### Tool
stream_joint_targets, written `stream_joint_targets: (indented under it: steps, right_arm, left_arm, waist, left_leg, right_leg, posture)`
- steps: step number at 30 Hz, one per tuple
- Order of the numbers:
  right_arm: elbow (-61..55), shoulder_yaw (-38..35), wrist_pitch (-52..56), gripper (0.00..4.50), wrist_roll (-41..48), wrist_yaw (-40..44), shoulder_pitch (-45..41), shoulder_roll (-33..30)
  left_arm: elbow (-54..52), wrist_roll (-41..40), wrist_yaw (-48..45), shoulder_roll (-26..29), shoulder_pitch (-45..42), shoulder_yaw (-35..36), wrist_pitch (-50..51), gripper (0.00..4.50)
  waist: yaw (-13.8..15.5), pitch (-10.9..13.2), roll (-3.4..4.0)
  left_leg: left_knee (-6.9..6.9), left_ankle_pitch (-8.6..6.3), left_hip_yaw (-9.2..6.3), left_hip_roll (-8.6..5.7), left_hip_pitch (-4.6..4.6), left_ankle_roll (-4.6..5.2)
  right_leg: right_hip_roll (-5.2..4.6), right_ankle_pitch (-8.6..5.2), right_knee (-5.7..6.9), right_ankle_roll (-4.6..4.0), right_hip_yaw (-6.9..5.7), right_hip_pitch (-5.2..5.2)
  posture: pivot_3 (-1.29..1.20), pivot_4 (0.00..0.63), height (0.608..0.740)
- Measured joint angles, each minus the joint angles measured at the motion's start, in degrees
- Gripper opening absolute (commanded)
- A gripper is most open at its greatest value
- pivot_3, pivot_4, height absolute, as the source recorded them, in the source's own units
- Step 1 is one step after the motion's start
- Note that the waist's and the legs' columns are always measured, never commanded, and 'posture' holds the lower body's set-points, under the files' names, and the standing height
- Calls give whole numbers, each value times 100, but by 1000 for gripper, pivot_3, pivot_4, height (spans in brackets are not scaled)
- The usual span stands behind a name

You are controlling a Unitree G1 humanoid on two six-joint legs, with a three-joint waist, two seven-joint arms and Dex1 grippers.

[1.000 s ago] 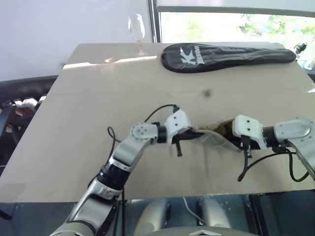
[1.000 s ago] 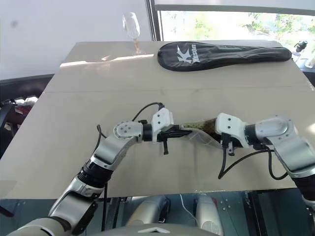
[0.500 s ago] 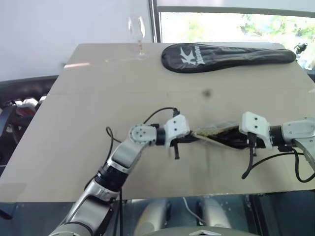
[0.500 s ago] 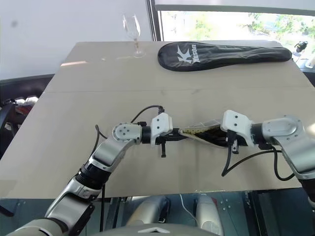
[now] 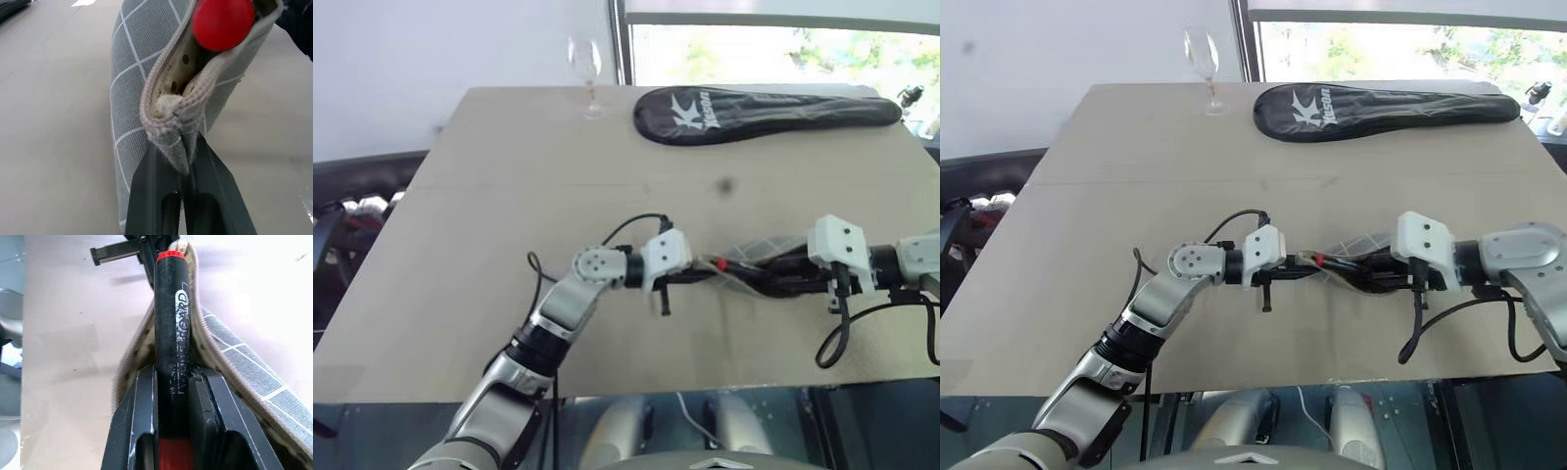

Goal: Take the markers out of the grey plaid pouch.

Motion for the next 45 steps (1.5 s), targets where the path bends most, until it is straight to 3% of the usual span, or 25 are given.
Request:
stream_joint_targets:
  steps: [6, 15, 18, 25, 28, 32, 33, 38, 40, 41, 45]
  right_arm:
    - [-9, -152, -45, 389, 335, -48, -10, 60]
    - [-8, -1012, 590, 389, 2056, -1043, -644, 1246]
    - [27, -1288, 834, 389, 2429, -1458, -683, 1331]
    - [674, -1409, 887, 389, 1492, -1963, -130, 630]
    - [1049, -1109, 800, 389, 671, -2019, 455, 231]
    - [1135, -710, 816, 389, 335, -1951, 732, 182]
    - [1135, -611, 813, 1355, 282, -1919, 732, 194]
    - [1325, -534, 810, 3589, 33, -2203, 513, 462]
    - [1424, -547, 834, 3589, -29, -2378, 389, 543]
    - [1422, -616, 937, 3654, 52, -2411, 293, 642]
    - [1287, -923, 1108, 3654, 382, -2475, 176, 826]
  left_arm:
    - [44, 16, 44, 0, 8, -4, -76, 0]
    - [355, 362, 128, 75, 105, -9, -122, 0]
    - [436, 459, 275, 62, 92, 17, -222, 0]
    - [807, 689, 920, 195, -227, 565, -341, 0]
    - [820, 711, 1040, 503, -276, 915, -395, 0]
    - [816, 708, 993, 793, -128, 1074, -475, 0]
    - [814, 708, 969, 893, -20, 1117, -502, 0]
    - [792, 711, 936, 1174, 332, 1194, -601, 0]
    - [759, 711, 938, 1311, 479, 1269, -684, 0]
    - [757, 718, 953, 1393, 586, 1351, -745, 676]
    - [758, 809, 1070, 1483, 726, 1432, -860, 2376]
  waist:
    - [1, 0, -1]
    - [3, 2, -3]
    - [6, 2, -3]
    - [3, 1, -2]
    - [-25, 1, 0]
    - [-38, 2, 3]
    - [-44, 2, 3]
    - [-11, 4, 4]
    - [-4, 5, 6]
    - [-8, 5, 7]
    - [0, 7, 10]
  left_leg:
    - [0, 0, -1, 0, 0, 0]
    - [0, 0, -3, -1, 0, 0]
    - [-1, 0, -4, -2, -2, 1]
    - [-2, 0, -1, -2, -2, 0]
    - [-6, 0, 9, -1, -1, 0]
    - [-6, 0, 11, 2, 2, 0]
    - [-6, 0, 11, 2, 2, 0]
    - [-3, 0, 8, 0, 2, 0]
    - [-5, 0, 7, 0, 1, 0]
    - [-7, 0, 5, 1, 1, 0]
    - [-8, 0, 4, 0, 0, 0]
  right_leg:
    - [0, 0, 0, 0, 0, 0]
    - [-2, 0, 1, 0, 4, 0]
    - [-4, 0, -2, 0, 4, 0]
    - [-2, 0, 3, 0, -1, -3]
    - [-1, 0, 3, 0, 10, -9]
    - [2, 0, 7, 0, 13, -9]
    - [3, 0, 7, 0, 14, -9]
    - [1, 0, 6, 0, 10, -6]
    - [0, 0, 5, 0, 10, -7]
    - [1, 0, 3, 0, 10, -8]
    - [-2, 0, 1, 0, 12, -6]
  posture:
    - [0, 150, 740]
    - [0, 150, 740]
    - [0, 150, 740]
    - [0, 150, 740]
    - [0, 150, 740]
    - [0, 150, 740]
    - [0, 150, 740]
    - [0, 150, 740]
    - [0, 150, 740]
    - [0, 150, 740]
    - [0, 150, 740]
